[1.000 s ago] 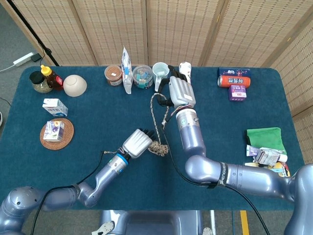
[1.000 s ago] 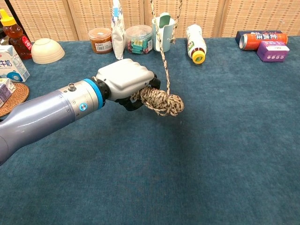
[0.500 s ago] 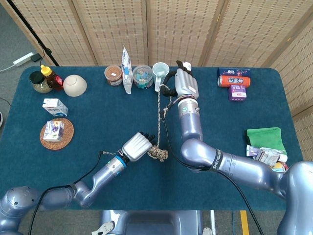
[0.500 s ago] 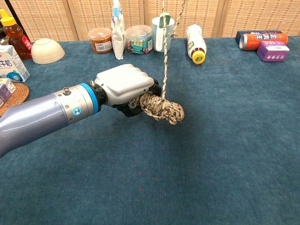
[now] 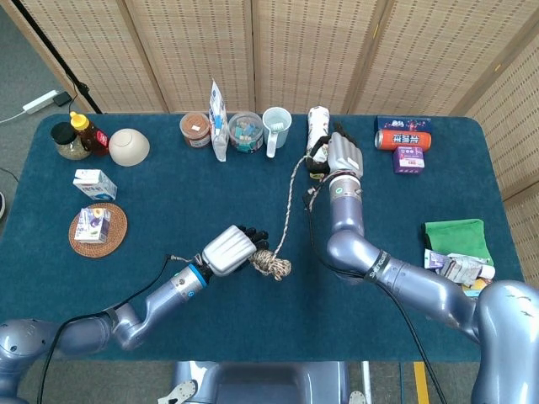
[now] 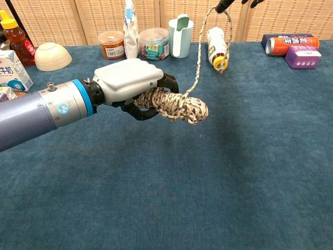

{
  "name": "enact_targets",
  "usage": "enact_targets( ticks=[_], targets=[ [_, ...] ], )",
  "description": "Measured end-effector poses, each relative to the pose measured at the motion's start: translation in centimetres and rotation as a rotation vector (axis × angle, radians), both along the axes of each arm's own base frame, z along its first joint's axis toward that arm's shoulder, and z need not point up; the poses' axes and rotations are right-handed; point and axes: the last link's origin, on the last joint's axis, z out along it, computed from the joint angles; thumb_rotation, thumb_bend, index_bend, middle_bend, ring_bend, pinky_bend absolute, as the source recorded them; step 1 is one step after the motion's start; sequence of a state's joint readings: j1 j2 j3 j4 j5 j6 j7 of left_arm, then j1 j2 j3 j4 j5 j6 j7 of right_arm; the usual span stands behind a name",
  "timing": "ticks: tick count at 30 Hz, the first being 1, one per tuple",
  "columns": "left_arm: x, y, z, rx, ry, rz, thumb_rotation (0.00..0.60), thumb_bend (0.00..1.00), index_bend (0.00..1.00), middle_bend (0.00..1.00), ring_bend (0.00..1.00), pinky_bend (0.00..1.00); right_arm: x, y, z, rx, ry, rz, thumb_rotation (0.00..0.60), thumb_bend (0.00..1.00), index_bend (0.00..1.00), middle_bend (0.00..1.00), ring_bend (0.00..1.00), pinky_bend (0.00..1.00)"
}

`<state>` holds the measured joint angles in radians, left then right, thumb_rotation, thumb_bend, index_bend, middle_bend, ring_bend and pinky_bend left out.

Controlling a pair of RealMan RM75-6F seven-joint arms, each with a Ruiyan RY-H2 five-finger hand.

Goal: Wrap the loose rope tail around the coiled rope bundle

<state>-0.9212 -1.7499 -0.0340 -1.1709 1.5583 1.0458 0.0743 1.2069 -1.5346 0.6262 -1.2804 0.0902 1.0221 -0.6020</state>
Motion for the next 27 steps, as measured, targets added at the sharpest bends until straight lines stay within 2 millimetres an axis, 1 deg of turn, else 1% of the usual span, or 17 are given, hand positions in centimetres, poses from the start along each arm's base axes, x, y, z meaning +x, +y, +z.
enact_targets(
  ticks=[4, 8, 16, 21, 27],
  targets=[
    [0.4, 0.1, 1.0, -0.015, -0.058, 0.011, 0.6, 0.51, 0.48, 0.33, 0.39, 0.55, -1.2, 0.2, -0.7, 0.016, 0.01, -0.006, 0.6, 0.55, 0.65, 0.0, 0.0, 0.0],
    [1.1, 0.1, 1.5, -0.044, -0.119, 0.039, 0.6, 0.51, 0.48, 0.33, 0.39, 0.55, -2.3, 0.8, -1.8, 0.044, 0.033, 0.0, 0.6, 0.55, 0.65, 0.0, 0.0, 0.0],
    [2.4, 0.8, 2.4, 0.022, -0.18, 0.054, 0.6, 0.51, 0.48, 0.33, 0.4, 0.55, -3.2, 2.0, -3.7, 0.076, 0.103, 0.052, 0.6, 0.55, 0.66, 0.0, 0.0, 0.0],
    [3.7, 1.5, 2.8, 0.103, -0.196, 0.083, 0.6, 0.51, 0.48, 0.34, 0.41, 0.55, -3.4, 4.1, -5.1, 0.124, 0.114, 0.096, 0.6, 0.55, 0.66, 0.0, 0.0, 0.0],
    [5.1, 2.1, 2.8, 0.193, -0.172, 0.093, 0.6, 0.51, 0.49, 0.34, 0.41, 0.55, -3.2, 6.8, -5.9, 0.176, 0.114, 0.163, 0.6, 0.55, 0.66, 0.0, 0.0, 0.0]
  ],
)
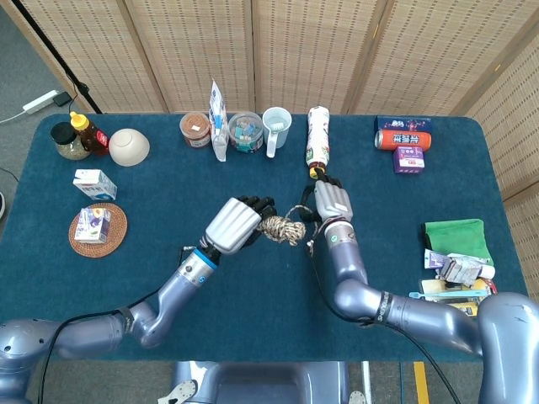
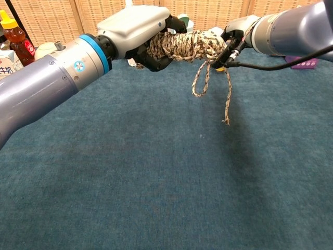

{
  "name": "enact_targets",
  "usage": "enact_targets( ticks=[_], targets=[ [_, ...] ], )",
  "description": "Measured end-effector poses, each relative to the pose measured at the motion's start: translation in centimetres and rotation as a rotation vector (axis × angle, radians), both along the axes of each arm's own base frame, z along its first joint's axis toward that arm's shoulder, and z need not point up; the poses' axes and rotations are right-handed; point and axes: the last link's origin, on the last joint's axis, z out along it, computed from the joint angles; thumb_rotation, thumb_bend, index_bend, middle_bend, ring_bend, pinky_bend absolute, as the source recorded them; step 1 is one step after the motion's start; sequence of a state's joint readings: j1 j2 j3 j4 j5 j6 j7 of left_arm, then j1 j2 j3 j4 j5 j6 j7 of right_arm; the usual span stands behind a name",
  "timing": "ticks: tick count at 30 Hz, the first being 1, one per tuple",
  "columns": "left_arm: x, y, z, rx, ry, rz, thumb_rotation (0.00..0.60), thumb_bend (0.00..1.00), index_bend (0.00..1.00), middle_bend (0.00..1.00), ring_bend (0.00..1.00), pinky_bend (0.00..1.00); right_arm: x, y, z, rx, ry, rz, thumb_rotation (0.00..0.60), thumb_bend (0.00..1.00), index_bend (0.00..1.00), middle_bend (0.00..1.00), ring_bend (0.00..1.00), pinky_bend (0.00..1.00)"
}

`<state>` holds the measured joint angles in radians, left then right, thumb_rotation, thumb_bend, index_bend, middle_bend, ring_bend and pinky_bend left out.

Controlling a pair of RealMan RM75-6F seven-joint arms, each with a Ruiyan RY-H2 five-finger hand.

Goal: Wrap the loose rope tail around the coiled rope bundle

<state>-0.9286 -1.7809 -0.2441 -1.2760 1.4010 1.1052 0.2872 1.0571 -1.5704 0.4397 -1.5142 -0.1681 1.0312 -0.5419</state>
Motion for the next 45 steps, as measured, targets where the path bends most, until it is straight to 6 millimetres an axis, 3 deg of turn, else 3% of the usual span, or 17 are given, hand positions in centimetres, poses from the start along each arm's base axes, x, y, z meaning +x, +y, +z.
enact_targets(
  ticks=[17, 35, 45],
  targets=[
    [1.6, 1.7, -1.4, 0.118, 0.031, 0.136, 0.6, 0.5, 0.49, 0.35, 0.41, 0.55, 0.0, 6.8, 1.0, 0.119, -0.009, 0.142, 0.6, 0.55, 0.66, 0.0, 0.0, 0.0],
    [2.4, 3.0, -1.1, 0.201, 0.025, 0.174, 0.6, 0.5, 0.49, 0.35, 0.41, 0.55, -3.0, 10.3, 0.3, 0.194, 0.026, 0.136, 0.6, 0.55, 0.66, 0.0, 0.0, 0.0],
    [2.7, 2.7, -0.1, 0.198, -0.025, 0.179, 0.6, 0.5, 0.49, 0.35, 0.41, 0.55, -3.9, 10.8, 0.6, 0.174, 0.057, 0.143, 0.6, 0.55, 0.66, 0.0, 0.0, 0.0]
  ],
)
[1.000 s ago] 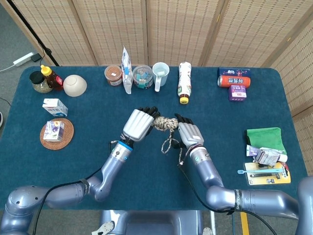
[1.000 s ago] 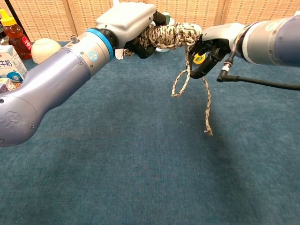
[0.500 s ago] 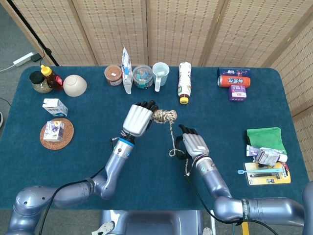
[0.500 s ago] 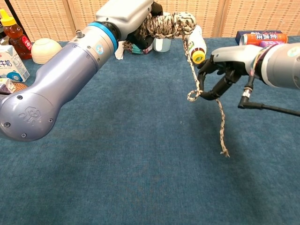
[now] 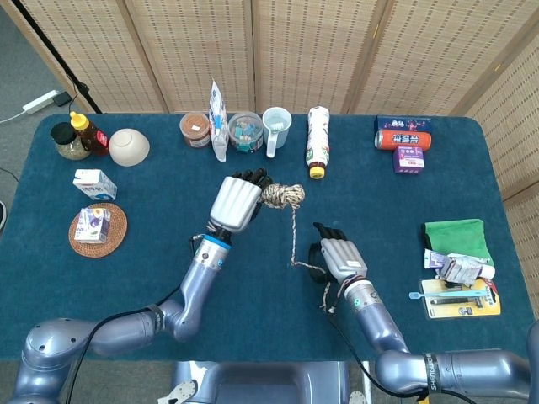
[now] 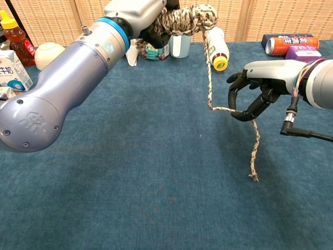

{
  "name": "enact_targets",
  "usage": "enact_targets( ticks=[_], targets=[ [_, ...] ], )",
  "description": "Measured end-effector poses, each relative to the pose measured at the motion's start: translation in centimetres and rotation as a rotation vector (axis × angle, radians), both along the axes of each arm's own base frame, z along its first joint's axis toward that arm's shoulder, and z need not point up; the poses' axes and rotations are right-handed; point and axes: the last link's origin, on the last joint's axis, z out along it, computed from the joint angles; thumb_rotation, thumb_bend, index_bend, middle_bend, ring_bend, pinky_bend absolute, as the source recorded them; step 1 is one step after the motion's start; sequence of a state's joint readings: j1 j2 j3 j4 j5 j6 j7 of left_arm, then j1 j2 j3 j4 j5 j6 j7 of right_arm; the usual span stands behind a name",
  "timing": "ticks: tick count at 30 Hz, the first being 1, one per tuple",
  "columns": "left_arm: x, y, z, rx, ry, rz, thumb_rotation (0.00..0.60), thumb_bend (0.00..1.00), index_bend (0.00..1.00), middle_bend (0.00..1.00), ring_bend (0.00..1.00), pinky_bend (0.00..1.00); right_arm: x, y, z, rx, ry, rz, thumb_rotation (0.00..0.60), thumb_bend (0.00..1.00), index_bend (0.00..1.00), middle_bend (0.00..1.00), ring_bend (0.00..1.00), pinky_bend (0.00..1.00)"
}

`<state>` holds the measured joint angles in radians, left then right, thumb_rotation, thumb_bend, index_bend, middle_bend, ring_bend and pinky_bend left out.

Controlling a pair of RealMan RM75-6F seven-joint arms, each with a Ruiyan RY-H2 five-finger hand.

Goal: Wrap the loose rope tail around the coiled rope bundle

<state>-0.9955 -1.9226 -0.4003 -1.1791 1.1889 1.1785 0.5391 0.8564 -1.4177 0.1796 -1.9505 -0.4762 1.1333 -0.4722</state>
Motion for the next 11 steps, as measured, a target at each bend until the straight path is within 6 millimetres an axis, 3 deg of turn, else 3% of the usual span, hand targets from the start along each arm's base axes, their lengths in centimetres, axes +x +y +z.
enact_targets(
  ticks=[11],
  targets=[
    [-0.8, -1.1, 2.8, 0.032, -0.021, -0.025, 0.6, 0.5, 0.49, 0.35, 0.41, 0.55, -1.0, 0.4, 0.0, -0.05, 0.028, 0.033, 0.6, 0.55, 0.66, 0.0, 0.0, 0.0]
  ],
)
